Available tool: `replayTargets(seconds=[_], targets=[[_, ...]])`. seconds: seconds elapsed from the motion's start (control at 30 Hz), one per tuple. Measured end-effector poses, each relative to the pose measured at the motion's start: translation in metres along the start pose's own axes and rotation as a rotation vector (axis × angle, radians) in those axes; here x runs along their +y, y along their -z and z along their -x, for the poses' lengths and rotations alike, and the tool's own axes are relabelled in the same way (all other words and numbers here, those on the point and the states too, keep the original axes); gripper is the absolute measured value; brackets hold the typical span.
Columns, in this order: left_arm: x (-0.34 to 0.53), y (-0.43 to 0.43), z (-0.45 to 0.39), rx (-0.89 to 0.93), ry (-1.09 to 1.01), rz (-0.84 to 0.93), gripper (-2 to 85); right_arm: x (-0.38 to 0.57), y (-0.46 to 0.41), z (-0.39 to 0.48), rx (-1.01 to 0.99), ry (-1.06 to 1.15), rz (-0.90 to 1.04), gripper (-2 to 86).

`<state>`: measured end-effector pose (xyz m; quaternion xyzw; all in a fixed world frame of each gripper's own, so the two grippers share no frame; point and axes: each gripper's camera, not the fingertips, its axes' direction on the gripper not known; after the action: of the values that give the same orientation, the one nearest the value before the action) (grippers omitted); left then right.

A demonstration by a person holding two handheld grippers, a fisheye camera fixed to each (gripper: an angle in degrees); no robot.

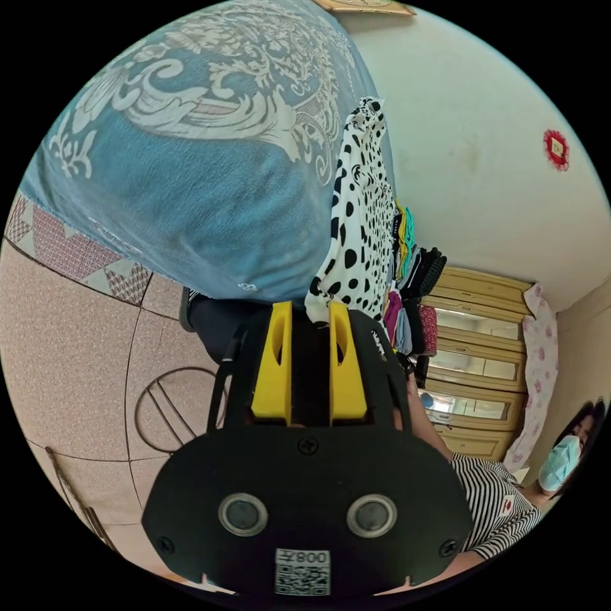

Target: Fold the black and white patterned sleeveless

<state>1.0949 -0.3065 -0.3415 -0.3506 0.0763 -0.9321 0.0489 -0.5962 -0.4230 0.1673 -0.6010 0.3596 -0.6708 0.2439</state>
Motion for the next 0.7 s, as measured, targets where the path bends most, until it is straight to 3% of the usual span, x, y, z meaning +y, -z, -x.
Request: replayTargets(seconds=[0.3, 0.7], targets=[[0.012, -0.014, 0.039, 0.189, -0.008, -0.025, 2.2, -0.01, 0.006, -0.019, -0.002, -0.014, -0.001, 0.5], [0.045, 0.057, 0.024, 0.318, -0.17, -0.165, 1.0, -0.001, 0.039, -0.041, -0.115, 0.047, -0.055, 0.4]])
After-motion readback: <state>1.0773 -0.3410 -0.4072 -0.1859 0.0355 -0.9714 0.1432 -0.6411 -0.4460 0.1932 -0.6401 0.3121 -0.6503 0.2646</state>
